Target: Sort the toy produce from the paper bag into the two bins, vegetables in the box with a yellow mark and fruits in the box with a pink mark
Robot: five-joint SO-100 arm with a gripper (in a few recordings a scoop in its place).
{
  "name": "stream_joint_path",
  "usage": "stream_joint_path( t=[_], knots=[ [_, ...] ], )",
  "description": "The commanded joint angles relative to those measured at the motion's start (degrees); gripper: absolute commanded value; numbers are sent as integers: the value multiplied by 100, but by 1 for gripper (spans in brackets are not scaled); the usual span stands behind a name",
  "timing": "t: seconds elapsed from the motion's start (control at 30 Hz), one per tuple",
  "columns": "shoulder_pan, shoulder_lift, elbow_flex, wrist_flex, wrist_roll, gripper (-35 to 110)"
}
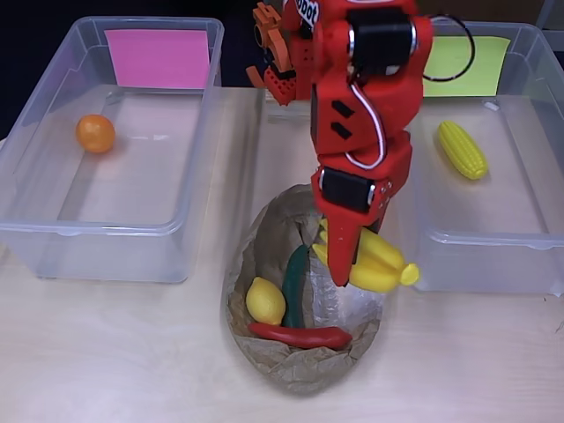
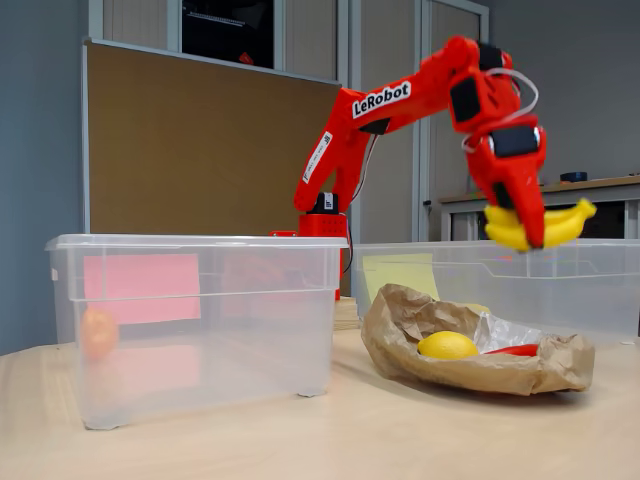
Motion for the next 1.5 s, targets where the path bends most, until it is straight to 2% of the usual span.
stream_joint_path(
  t=[0.0, 0.17, 0.4, 0.7, 0.93, 1.2, 1.47],
  knots=[
    [387, 940, -79, 44, -114, 10],
    [1283, 2250, 1063, -185, 70, 9],
    [3278, 3762, 3067, -167, 580, 11],
    [5774, 4201, 4544, -18, 1573, 17],
    [7365, 4957, 6776, -1002, 2259, 17],
    [7866, 5511, 9000, -2522, 2936, 18],
    [7963, 4790, 9396, -3340, 2874, 33]
  ],
)
